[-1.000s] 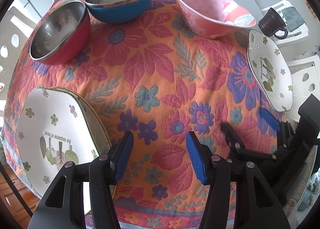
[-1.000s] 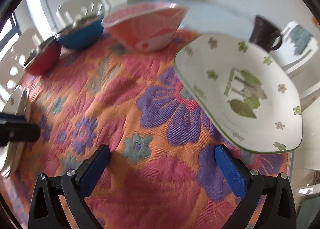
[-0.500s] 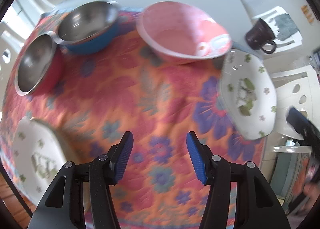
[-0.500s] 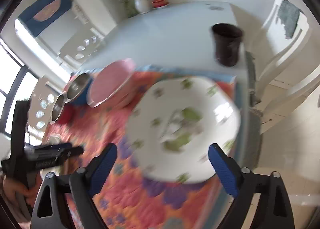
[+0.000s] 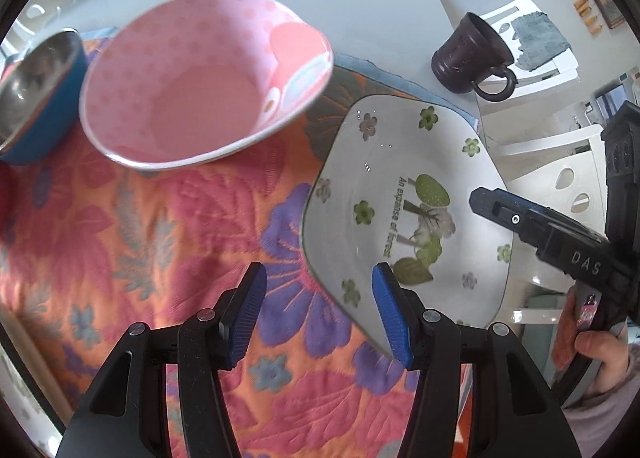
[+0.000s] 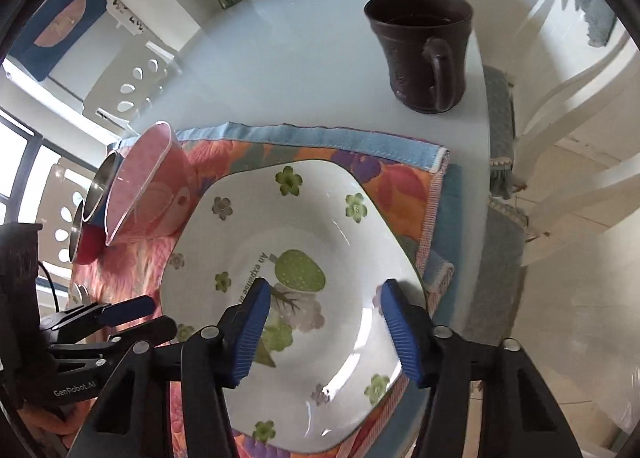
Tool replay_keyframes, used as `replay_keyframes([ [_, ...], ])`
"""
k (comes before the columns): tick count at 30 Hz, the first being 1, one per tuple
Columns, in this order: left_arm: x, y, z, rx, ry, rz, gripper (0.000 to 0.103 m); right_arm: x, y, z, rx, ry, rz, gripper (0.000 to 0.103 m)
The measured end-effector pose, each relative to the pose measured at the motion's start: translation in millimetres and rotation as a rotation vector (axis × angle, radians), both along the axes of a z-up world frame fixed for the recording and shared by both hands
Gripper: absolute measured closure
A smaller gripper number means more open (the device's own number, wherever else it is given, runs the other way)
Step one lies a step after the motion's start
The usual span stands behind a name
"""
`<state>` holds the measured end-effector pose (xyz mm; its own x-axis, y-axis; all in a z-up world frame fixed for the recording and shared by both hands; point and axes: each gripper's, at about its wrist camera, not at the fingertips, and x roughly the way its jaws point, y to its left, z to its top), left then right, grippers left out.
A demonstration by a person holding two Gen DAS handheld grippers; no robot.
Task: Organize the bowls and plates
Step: 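Grip the second dish rim with both grippers and lift it, then carry the second dish with both grippers and lower it onto the stack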
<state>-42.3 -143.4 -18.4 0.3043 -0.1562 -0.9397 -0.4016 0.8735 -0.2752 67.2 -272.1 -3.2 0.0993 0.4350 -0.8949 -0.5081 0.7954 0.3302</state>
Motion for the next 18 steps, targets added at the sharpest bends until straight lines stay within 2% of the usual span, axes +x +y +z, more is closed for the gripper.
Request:
replay_keyframes([
  [4,8.1,-1.5,-5.2,-0.014,0.003,-0.001,0.052,3.6,-3.6,11.8,-0.001,-0.066,-0.053,0.055],
  [6,11.7,-4.0,-6.5,-0.007,0.003,-0.012,0.052,8.2,-8.9,11.7,0.020,-0.056,-0.067,0.054],
  [8,17.2,-6.9,-11.7,-0.014,0.011,-0.020,0.060,10.1,-6.7,7.2,0.031,-0.042,-0.046,0.054],
  [10,19.7,-8.0,-14.8,-0.022,0.015,-0.021,0.064,9.3,1.6,7.0,-0.006,-0.064,-0.019,0.054],
  [14,23.3,-9.9,-17.8,-0.012,0.018,-0.032,0.066,10.0,-0.2,16.3,-0.049,-0.143,-0.081,0.051],
  [18,29.0,-10.6,-23.6,-0.014,0.022,-0.036,0.066,18.1,-6.1,-12.3,-0.052,-0.026,-0.076,0.053],
])
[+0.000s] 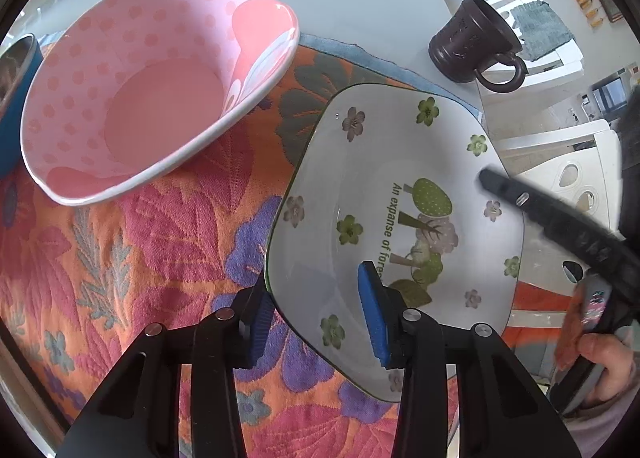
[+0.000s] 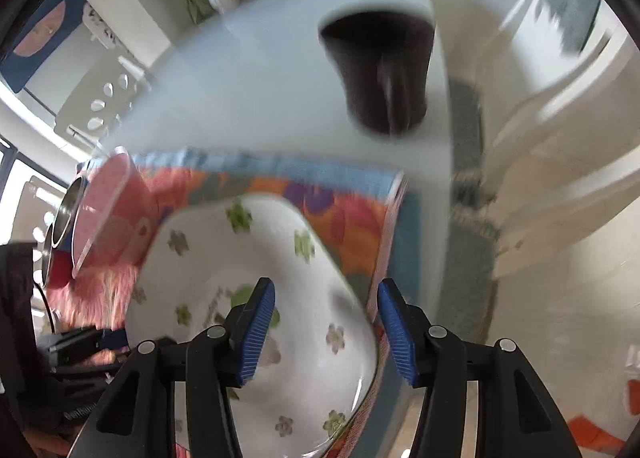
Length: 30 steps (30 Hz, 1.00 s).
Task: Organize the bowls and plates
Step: 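Carry the second dish with both grippers and lower it onto the stack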
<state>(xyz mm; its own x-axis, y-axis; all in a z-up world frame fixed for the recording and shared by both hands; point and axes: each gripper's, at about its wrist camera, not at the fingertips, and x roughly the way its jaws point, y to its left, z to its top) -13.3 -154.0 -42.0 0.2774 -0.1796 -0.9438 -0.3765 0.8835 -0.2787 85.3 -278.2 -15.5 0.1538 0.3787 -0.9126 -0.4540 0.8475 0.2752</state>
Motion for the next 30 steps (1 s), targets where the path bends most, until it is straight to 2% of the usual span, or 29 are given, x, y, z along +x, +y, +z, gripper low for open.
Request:
replay_keyframes([
  [1,2.2,-0.6,-1.6,-0.001,0.000,0.000,0.067,-0.2,0.2,-6.1,0.001,0.018,0.005,0.054],
  [6,9.0,1.3,-5.4,-0.008,0.001,-0.015,0.067,-4.6,-1.7,-6.3,0.008,-0.016,0.010,0.060],
  [12,-3.7,12.6,1.3,0.000,0.012,-0.010,0.067,-17.8,4.5,-2.9,0.006,0.012,0.103,0.060],
  [21,-41.4,37.4,10.4,-0.023,0.001,0.007,0.067,-48.1,24.5,11.2,0.049,0.022,0.155,0.060],
  [30,-98.1,65.3,30.4,-0.051,-0.019,0.047,0.068,-90.3,54.5,33.3,0.058,0.014,0.177,0.060],
])
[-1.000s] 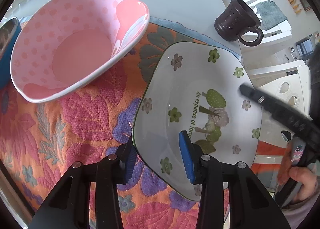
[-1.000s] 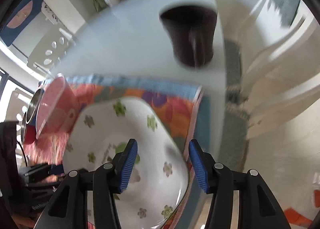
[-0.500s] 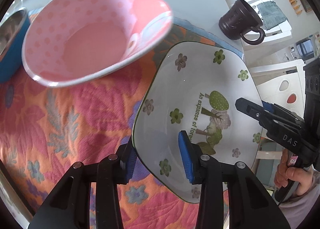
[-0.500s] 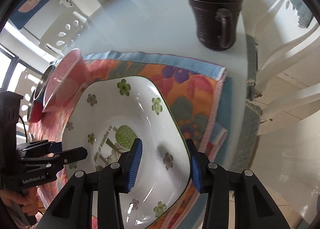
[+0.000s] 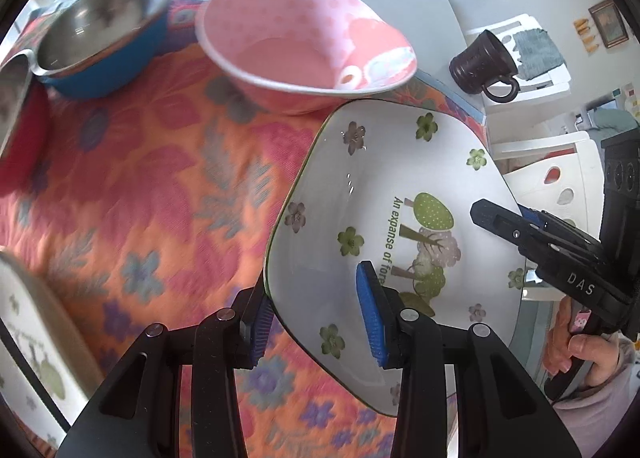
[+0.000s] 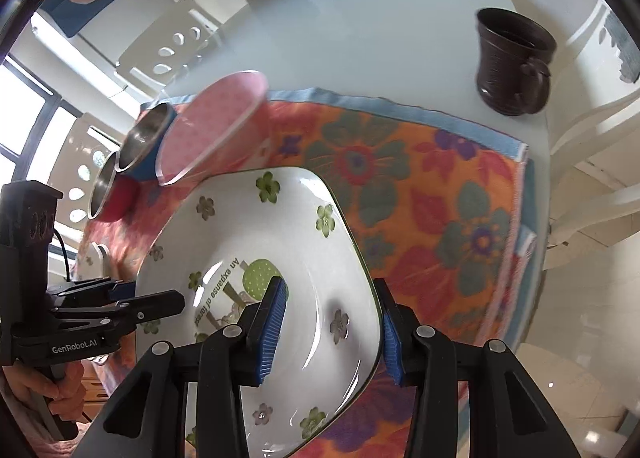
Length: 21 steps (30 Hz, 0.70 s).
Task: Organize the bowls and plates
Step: 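Carry the second dish with both grippers and lower it onto the stack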
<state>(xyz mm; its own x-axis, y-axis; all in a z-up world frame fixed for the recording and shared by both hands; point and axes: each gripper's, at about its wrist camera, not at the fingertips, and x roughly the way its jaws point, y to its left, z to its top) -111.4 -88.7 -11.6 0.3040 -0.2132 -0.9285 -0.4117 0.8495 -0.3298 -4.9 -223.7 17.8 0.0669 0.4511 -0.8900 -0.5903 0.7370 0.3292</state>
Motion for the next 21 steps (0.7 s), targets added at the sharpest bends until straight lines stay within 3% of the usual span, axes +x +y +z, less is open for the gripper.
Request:
replay_keyframes([
  [10,-61.3,48.2,20.4,-0.009,-0.028,0.042,0.068,-49.1,51.0,30.7,0.051,-0.028,0.045,0.060],
  [21,-125.8,120.7,40.7,0.025,-0.047,0.126,0.068,-106.8,131.0,40.2,0.077,-0.011,0.141,0.060],
])
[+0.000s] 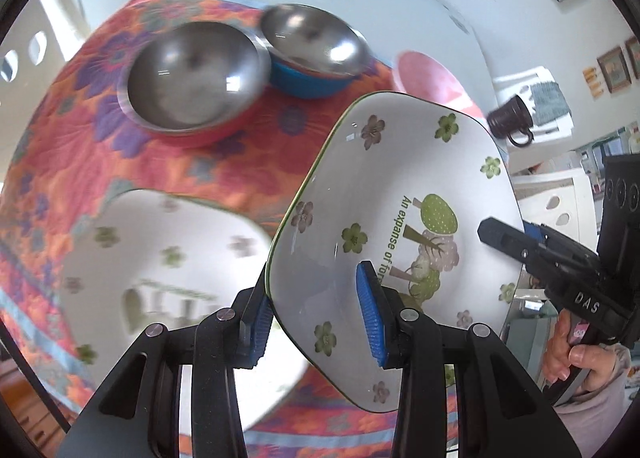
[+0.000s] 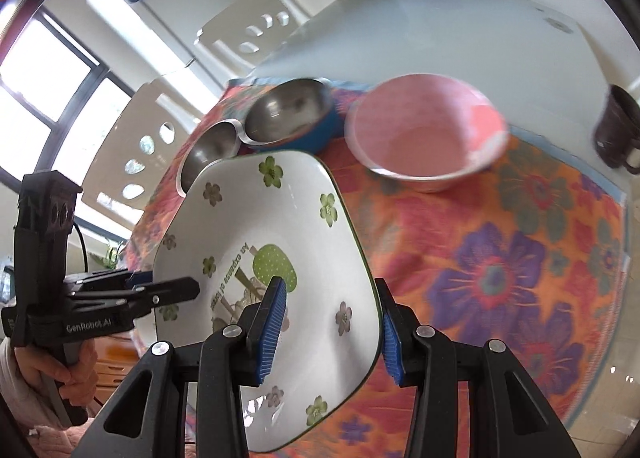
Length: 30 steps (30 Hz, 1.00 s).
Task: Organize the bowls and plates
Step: 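Carry the second dish with both grippers and lower it onto the stack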
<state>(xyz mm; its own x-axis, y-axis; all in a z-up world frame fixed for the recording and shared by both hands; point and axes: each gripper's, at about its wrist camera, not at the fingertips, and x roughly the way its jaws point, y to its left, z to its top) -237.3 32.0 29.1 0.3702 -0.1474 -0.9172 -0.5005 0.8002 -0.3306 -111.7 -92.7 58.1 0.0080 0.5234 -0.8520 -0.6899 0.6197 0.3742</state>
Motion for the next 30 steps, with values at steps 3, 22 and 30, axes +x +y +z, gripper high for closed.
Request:
replay_keyframes([
  [3,-14.4,19.4,3.3,0.008,-0.004,0.013,0.068,-15.4,24.0,-1.0,-0.014,0.003,0.032,0.060],
  [22,-89.3,105.2,-12.6,-0.019,0.051,0.113,0.067,-79.9,119.5,-23.4,-0.072,0.057,0.183,0.060],
  [30,-102.9,114.9,-21.4,-0.031,0.070,0.121,0.067,-98.9,133.5,-46.3,-0.124,0.099,0.206,0.060],
])
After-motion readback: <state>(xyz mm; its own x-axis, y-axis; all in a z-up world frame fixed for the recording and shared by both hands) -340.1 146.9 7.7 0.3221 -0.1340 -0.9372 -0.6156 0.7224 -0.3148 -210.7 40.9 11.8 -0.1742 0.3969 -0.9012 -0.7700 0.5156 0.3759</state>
